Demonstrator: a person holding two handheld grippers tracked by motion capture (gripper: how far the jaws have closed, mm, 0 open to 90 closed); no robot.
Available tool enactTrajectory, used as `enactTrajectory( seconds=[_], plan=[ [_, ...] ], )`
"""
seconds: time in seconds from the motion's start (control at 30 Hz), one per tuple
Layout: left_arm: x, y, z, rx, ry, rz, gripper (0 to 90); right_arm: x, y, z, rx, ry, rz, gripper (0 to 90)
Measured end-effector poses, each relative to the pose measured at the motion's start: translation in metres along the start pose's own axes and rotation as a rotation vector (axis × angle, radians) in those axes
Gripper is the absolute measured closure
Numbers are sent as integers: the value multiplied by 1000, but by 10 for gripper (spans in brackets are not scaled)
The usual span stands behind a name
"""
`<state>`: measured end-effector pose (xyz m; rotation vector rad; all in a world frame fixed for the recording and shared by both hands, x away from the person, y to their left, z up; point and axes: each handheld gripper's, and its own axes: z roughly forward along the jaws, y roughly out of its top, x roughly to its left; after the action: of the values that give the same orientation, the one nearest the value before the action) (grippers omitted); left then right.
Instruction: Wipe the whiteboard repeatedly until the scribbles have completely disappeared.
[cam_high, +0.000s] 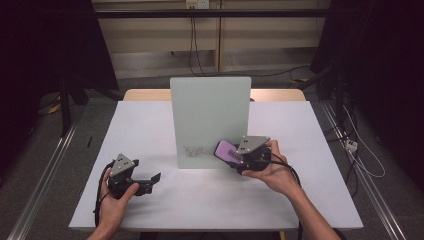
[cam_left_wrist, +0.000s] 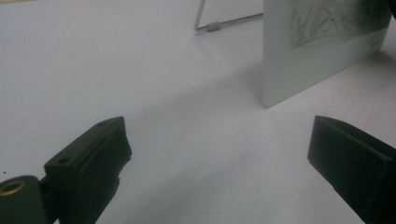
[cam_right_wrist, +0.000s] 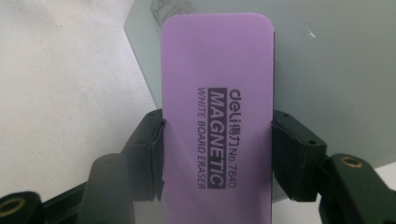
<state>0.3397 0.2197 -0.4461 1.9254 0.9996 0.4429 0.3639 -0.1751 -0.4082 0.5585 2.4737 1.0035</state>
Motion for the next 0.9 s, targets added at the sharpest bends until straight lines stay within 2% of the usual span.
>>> enactTrajectory(
  seconds=[0.67,0.9],
  plan=[
    [0,0,0,2,0,1,52,13,-1,17,25,37,-5,421],
    [1,0,-1,-9,-2,-3,52,11,1,15,22,27,-11,421]
  ],
)
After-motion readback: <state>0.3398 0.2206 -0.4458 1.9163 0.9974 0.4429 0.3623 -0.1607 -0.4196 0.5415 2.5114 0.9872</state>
